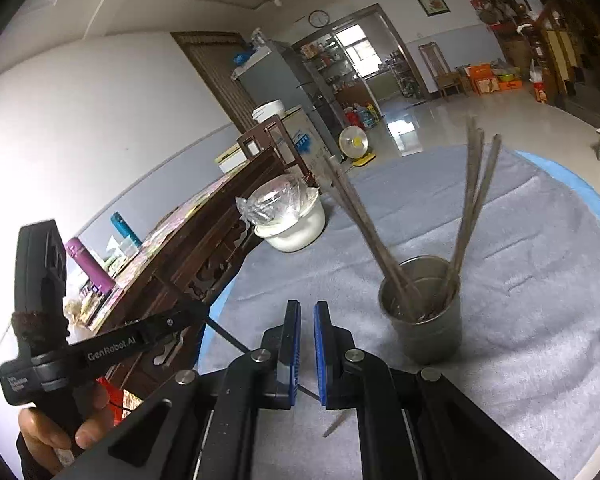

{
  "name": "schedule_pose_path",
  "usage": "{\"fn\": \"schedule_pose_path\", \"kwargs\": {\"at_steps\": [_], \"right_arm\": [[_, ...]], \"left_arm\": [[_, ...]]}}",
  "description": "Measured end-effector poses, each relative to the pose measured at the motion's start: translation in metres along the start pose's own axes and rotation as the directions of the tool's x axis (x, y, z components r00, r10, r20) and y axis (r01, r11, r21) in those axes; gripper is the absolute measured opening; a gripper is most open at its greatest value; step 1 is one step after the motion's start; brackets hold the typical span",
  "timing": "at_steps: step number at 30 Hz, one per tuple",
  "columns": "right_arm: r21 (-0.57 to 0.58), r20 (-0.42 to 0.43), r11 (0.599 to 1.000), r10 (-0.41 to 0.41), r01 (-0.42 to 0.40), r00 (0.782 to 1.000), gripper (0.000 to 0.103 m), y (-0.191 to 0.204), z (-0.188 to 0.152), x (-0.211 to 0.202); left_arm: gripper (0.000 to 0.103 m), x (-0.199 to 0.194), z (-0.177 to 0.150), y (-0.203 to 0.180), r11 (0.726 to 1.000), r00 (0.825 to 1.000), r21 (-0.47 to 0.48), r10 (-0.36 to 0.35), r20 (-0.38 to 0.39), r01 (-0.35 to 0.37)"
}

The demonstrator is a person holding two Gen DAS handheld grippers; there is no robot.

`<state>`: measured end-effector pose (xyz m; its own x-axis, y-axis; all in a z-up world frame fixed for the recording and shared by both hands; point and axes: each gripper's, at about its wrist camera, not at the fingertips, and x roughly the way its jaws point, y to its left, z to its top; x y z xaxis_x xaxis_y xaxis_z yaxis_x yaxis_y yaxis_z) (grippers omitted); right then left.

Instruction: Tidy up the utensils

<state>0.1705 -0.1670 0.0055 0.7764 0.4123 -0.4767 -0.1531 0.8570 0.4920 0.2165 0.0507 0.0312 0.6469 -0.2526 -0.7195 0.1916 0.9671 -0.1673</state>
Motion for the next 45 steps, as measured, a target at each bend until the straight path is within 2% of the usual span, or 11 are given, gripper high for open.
{"fn": "schedule_pose_path", "kwargs": {"at_steps": [5, 9, 14, 21, 24, 26, 30, 34, 40, 42, 45], "right_arm": [[-0.003, -0.009, 1.0, -0.005, 0.004, 1.0, 0.008, 0.002, -0.001, 0.0], [0.099, -0.077, 0.995, -0.013, 0.021, 0.997, 0.01, -0.027, -0.003, -0.001], [0.276, -0.198, 0.947, -0.112, 0.165, 0.974, 0.013, -0.091, -0.021, -0.009], [0.448, -0.341, 0.813, -0.23, 0.373, 0.911, 0.034, -0.16, -0.039, -0.011], [0.432, -0.401, 0.784, -0.274, 0.444, 0.874, 0.034, -0.165, -0.041, 0.005], [0.442, -0.425, 0.769, -0.274, 0.462, 0.863, 0.034, -0.167, -0.043, 0.018], [0.412, -0.438, 0.737, -0.355, 0.535, 0.826, 0.034, -0.166, -0.044, 0.037], [0.389, -0.502, 0.679, -0.41, 0.623, 0.761, 0.032, -0.171, -0.05, 0.056], [0.305, -0.494, 0.638, -0.528, 0.707, 0.691, 0.032, -0.165, -0.04, 0.071], [0.278, -0.488, 0.636, -0.551, 0.72, 0.676, 0.032, -0.163, -0.038, 0.077], [0.208, -0.468, 0.648, -0.592, 0.733, 0.656, 0.017, -0.159, -0.038, 0.082]], "left_arm": [[0.007, -0.001, 0.0, 0.005, 1.0, 1.0, -0.01, -0.005, -0.005, 0.005], [0.007, -0.002, -0.002, 0.005, 1.0, 1.0, -0.009, -0.013, -0.006, 0.013], [0.006, -0.003, -0.004, 0.003, 1.0, 1.0, -0.002, -0.03, -0.006, 0.03], [0.006, -0.003, -0.007, 0.001, 0.999, 0.999, 0.004, -0.048, -0.002, 0.048], [0.007, -0.006, -0.01, 0.002, 0.999, 0.999, 0.006, -0.051, 0.001, 0.051], [0.007, -0.009, -0.012, 0.003, 0.998, 0.998, 0.005, -0.057, 0.002, 0.057], [0.006, -0.011, -0.017, 0.007, 0.998, 0.998, 0.004, -0.069, -0.001, 0.069], [0.006, -0.012, -0.018, 0.013, 0.997, 0.997, -0.002, -0.082, -0.001, 0.082], [0.006, -0.011, -0.019, 0.018, 0.996, 0.996, -0.005, -0.087, 0.002, 0.087], [0.007, -0.011, -0.018, 0.019, 0.996, 0.996, -0.007, -0.09, 0.001, 0.09], [0.007, -0.011, -0.018, 0.02, 0.996, 0.996, -0.009, -0.091, 0.0, 0.091]]}}
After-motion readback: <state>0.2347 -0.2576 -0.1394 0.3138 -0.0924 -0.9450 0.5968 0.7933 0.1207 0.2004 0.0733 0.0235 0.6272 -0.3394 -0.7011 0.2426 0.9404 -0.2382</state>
